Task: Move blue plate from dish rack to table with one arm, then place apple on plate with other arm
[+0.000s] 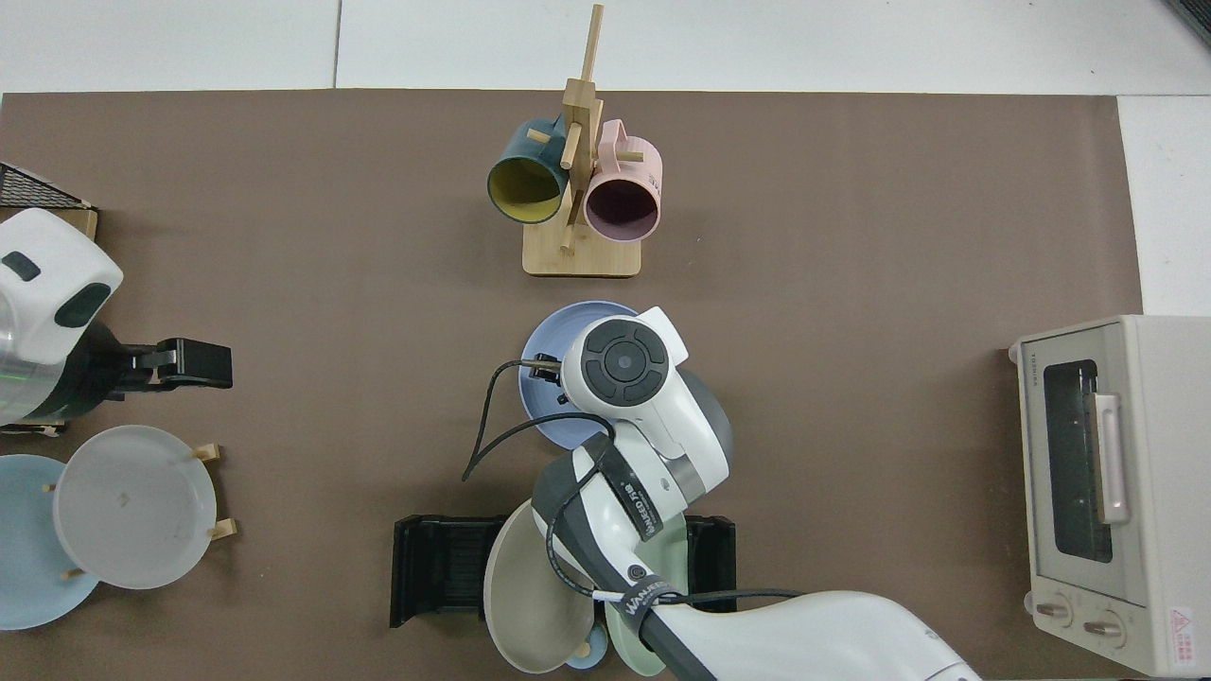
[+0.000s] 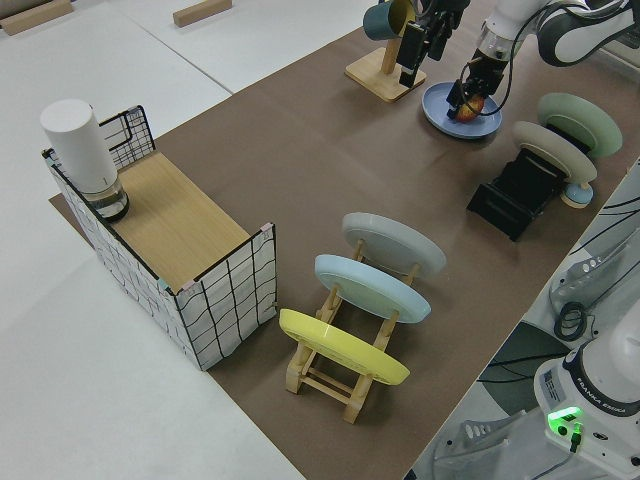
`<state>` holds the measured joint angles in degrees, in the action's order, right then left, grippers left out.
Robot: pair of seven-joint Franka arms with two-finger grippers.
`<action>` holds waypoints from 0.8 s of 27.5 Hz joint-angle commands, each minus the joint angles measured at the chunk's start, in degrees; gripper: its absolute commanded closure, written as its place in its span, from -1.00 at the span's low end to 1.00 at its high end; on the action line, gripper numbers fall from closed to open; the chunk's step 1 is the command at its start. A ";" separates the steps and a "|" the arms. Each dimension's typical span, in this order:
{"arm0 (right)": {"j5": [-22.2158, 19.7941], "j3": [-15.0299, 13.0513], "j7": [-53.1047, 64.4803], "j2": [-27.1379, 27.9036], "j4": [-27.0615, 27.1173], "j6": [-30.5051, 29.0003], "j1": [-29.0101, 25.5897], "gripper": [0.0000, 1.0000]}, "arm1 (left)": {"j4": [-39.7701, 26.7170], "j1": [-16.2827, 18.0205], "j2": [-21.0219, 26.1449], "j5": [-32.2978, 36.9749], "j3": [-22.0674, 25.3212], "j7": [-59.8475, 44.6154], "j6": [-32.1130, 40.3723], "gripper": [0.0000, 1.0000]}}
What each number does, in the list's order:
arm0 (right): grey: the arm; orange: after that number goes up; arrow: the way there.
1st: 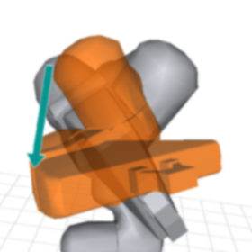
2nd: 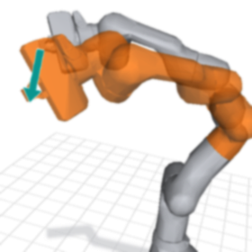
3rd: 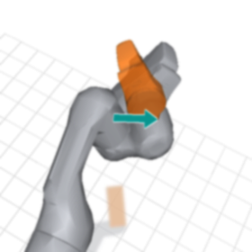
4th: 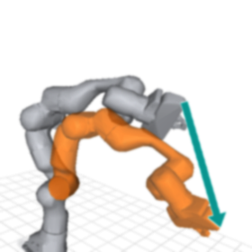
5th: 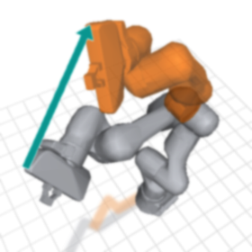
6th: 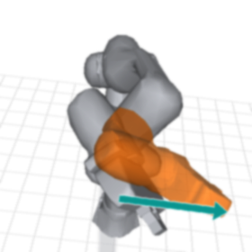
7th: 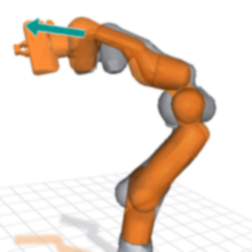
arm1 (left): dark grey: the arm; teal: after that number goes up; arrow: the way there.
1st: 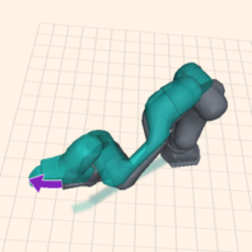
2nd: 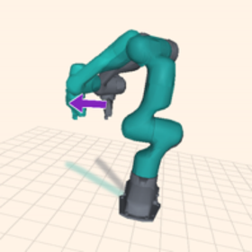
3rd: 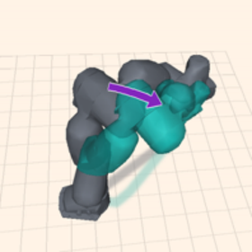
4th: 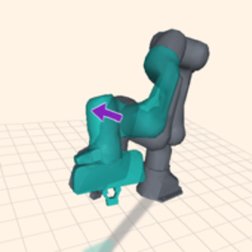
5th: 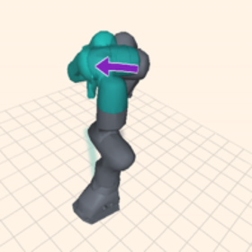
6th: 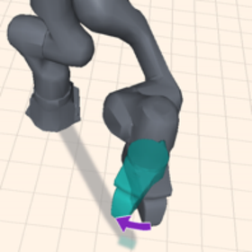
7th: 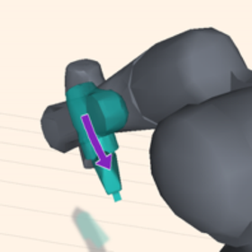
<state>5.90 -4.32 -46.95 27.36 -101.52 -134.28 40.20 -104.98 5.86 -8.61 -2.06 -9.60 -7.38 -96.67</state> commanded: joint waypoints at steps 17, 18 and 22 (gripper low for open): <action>-0.54 -0.95 22.68 -13.47 0.80 5.43 -14.00 -1.00 | 0.65 0.56 0.00 -0.40 -0.15 0.17 -0.10 -1.00; -0.63 -0.95 23.65 -13.90 0.88 5.69 -14.97 -1.00 | 0.65 0.56 0.00 -0.40 -0.24 0.17 -0.10 -1.00; -0.63 -1.04 31.46 -15.22 0.80 7.45 -19.54 -1.00 | 0.65 0.56 0.00 -0.49 -0.16 0.17 -0.10 -1.00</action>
<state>5.49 -6.16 -23.32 14.30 -100.03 -129.39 25.27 -104.93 5.86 -8.61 -2.06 -9.54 -7.38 -96.74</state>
